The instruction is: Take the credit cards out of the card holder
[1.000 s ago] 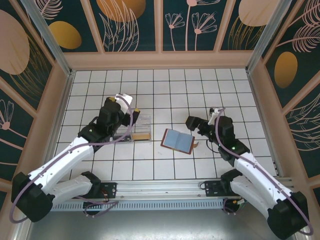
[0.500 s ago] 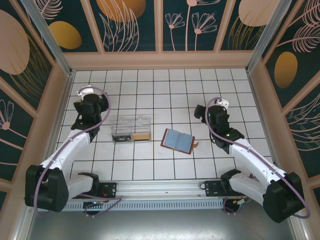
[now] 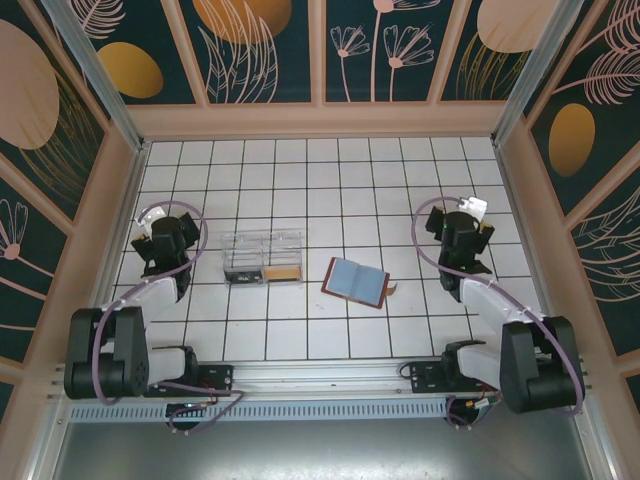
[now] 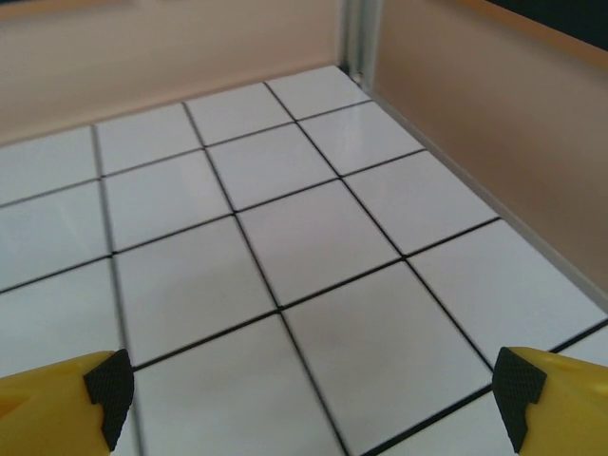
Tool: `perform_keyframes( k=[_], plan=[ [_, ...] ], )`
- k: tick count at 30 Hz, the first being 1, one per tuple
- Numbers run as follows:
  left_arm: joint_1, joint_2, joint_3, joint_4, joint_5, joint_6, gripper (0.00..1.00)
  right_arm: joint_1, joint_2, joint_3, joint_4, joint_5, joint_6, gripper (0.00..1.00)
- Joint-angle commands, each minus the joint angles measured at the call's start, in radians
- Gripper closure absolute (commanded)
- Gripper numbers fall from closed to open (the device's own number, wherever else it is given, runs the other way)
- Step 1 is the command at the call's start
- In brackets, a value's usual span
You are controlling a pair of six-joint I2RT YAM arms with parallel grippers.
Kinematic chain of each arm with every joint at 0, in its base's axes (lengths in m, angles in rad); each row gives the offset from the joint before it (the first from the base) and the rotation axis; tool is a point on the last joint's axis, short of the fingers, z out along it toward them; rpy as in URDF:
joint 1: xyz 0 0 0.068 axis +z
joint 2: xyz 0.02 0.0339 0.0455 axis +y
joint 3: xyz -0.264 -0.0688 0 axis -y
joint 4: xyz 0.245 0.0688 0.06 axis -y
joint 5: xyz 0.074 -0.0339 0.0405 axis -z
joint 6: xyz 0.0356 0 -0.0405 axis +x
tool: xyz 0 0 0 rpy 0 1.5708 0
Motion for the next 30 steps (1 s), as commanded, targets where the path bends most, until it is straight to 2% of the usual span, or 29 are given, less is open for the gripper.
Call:
perform_keyframes(
  k=[1, 2, 3, 5, 7, 11, 14, 17, 18, 19, 21, 30],
  plan=[
    [0.006, 0.078, -0.057, 0.32, 0.073, -0.013, 0.01, -0.07, 0.026, -0.056, 0.272, -0.118, -0.039, 0.01],
    [0.006, 0.102, -0.071, 0.379, 0.082, 0.004, 0.01, -0.093, 0.039, -0.075, 0.325, -0.158, -0.041, 0.01],
    [0.006, 0.108, -0.052, 0.358, 0.094, 0.031, 0.01, -0.112, 0.052, -0.088, 0.366, -0.195, -0.041, 0.01],
    [0.006, 0.117, -0.083, 0.463, 0.104, 0.079, 0.01, -0.142, 0.077, -0.107, 0.446, -0.254, -0.032, 0.01],
    [0.011, 0.125, -0.117, 0.535, 0.083, 0.064, 0.01, -0.157, 0.115, -0.122, 0.523, -0.3, -0.031, 0.01],
    [0.011, 0.135, -0.115, 0.546, 0.143, 0.089, 0.01, -0.19, 0.208, -0.098, 0.529, -0.43, -0.059, 0.01],
    [0.011, 0.122, -0.167, 0.637, 0.213, 0.119, 0.01, -0.184, 0.28, -0.184, 0.721, -0.444, -0.074, 0.01],
    [0.011, 0.168, -0.216, 0.775, 0.357, 0.175, 0.01, -0.164, 0.362, -0.256, 0.935, -0.439, -0.095, 0.01],
    [0.011, 0.205, -0.241, 0.848, 0.374, 0.186, 0.01, -0.148, 0.365, -0.258, 0.95, -0.424, -0.109, 0.01],
    [0.012, 0.245, -0.261, 0.951, 0.375, 0.181, 0.01, -0.14, 0.351, -0.235, 0.886, -0.424, -0.117, 0.01],
    [0.011, 0.206, -0.211, 0.783, 0.355, 0.178, 0.01, -0.148, 0.359, -0.202, 0.823, -0.444, -0.116, 0.01],
    [0.006, 0.222, -0.188, 0.773, 0.408, 0.207, 0.01, -0.148, 0.361, -0.203, 0.834, -0.444, -0.115, 0.01]
  ],
)
